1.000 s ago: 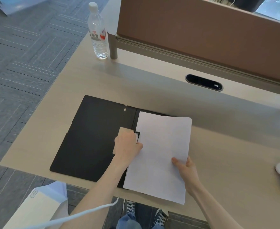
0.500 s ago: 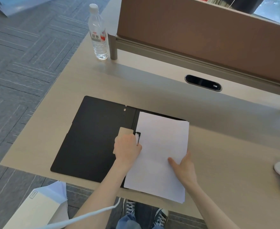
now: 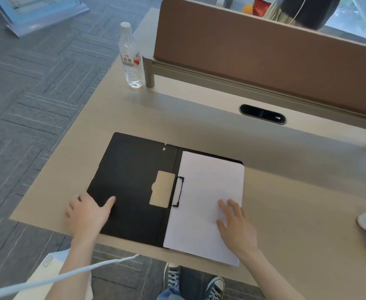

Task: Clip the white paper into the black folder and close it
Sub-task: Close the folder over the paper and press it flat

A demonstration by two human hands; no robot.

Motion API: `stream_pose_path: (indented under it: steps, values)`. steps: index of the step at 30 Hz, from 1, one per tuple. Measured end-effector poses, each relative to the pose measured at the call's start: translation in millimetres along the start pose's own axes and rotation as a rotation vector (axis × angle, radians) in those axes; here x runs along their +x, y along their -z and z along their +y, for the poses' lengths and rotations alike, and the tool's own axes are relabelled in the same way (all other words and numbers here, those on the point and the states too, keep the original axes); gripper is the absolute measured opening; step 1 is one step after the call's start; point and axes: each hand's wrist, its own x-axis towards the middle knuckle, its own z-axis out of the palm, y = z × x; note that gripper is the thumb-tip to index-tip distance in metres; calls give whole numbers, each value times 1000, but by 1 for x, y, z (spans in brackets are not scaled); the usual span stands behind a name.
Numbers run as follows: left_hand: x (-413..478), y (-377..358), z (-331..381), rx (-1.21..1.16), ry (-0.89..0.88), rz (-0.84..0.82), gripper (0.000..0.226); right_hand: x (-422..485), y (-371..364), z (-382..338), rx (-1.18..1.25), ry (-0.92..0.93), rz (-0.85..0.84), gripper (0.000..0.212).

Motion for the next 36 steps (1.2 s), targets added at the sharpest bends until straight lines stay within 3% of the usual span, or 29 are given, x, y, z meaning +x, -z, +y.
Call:
stream_pose_path:
  steps: [3,6,12,15,17,19,21,24,26,31,34,36]
  values:
    - [6,4,-12,21,88,-76,86,0,-1,-2,-4,-17,-17,60]
    - [8,14,-5,3,112,-102,71,1,-1,-2,-12,-18,-45,62]
    - [32,52,-16,-311,187,-205,39,1,6,-1,-25,-13,-121,66]
    - [12,92,-2,-524,129,-217,31,0,13,0,-42,7,-201,66]
    - [-15,117,16,-604,-8,-221,30,-4,19,-5,8,13,-197,64]
    - [-51,137,42,-633,-142,-285,27,-12,29,-17,191,32,-126,61]
    - [-89,142,70,-649,-265,-391,22,-27,47,-34,587,17,-99,59]
    - [-138,120,109,-590,-480,-442,25,-46,77,-57,1209,-53,-195,51]
    - [-163,91,131,-438,-646,-415,31,-55,93,-57,1387,-96,-220,39]
    - [-207,20,169,-218,-825,-441,44,-63,89,-14,1298,-134,-33,17]
    - [-202,-17,171,-176,-866,-520,49,-57,67,12,1072,-196,29,29]
    - [-188,-34,165,-156,-856,-472,54,-49,49,20,899,-220,60,34]
